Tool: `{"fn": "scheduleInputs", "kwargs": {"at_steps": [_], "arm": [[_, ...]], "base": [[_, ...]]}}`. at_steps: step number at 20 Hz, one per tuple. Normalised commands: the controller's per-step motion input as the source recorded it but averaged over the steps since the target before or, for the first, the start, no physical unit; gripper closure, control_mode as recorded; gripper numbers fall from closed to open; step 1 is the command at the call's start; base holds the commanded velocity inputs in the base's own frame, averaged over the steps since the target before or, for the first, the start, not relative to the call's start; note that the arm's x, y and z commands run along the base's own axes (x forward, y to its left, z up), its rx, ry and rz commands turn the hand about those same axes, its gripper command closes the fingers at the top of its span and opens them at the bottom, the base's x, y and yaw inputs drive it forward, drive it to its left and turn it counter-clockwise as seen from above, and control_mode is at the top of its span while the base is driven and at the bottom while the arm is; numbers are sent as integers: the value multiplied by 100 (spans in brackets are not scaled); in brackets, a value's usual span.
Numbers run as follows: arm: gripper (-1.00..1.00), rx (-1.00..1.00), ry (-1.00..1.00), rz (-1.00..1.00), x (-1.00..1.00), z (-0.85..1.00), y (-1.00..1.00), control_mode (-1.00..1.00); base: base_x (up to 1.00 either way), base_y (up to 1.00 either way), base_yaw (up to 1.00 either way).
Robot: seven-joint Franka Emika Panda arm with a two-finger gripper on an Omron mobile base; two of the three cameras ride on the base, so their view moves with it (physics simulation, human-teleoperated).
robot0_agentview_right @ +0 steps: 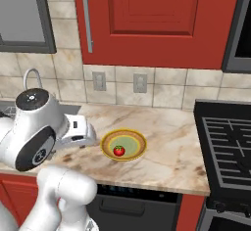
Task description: Pick tomato from the fridge and place it on the plate on the counter.
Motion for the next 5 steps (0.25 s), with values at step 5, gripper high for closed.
{"fn": "scheduleInputs", "kwargs": {"at_steps": [5], "arm": [[-100, -6, -88, 0, -99, 53, 13, -100]], "base": [[0, 0, 0]]}}
